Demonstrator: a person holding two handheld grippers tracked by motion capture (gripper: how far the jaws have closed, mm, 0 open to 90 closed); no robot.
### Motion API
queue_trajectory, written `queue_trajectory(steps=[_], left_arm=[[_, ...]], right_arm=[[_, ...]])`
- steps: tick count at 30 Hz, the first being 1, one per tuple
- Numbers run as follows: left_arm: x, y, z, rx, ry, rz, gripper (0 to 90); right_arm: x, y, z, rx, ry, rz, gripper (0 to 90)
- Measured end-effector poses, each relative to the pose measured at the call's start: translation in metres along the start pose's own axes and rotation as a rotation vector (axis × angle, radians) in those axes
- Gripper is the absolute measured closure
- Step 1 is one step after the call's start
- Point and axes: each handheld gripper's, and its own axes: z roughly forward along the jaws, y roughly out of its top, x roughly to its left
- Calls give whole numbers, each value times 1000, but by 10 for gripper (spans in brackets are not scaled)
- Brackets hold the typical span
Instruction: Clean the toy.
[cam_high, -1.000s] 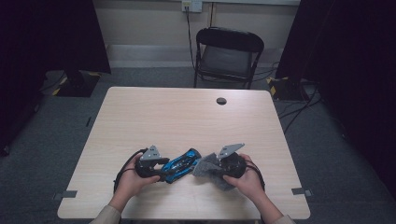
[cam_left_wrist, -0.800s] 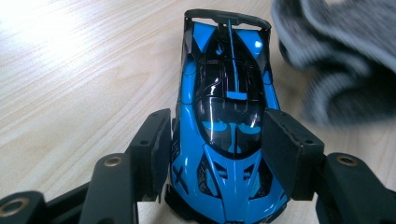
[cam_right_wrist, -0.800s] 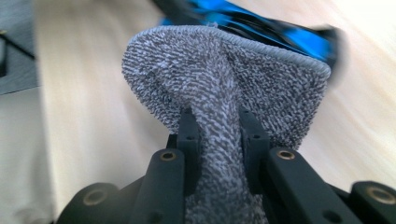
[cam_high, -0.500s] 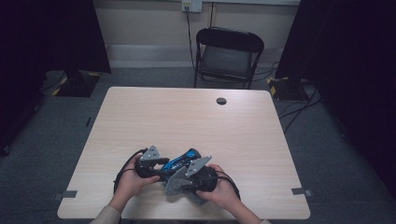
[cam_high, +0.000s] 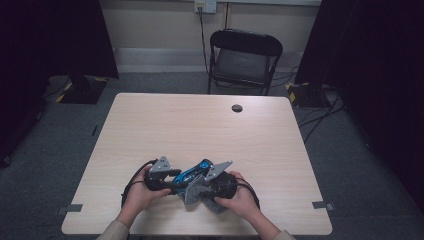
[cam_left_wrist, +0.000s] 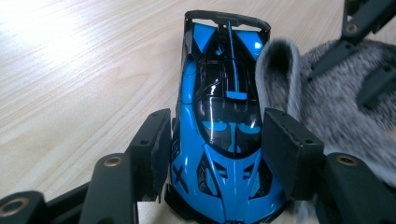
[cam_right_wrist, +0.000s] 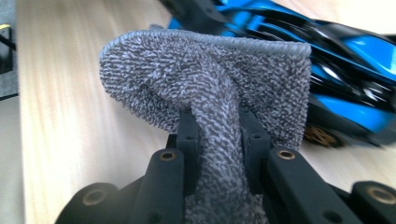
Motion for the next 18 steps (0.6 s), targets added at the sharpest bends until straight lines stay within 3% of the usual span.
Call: queue_trajectory(steps=[9, 18], left_arm=[[0, 0, 0, -2, -1, -1, 436], [1, -1, 0, -5, -4, -2, 436]], right_arm=[[-20, -11, -15, 1, -48, 48, 749], [-27, -15, -21, -2, -62, 73, 749]])
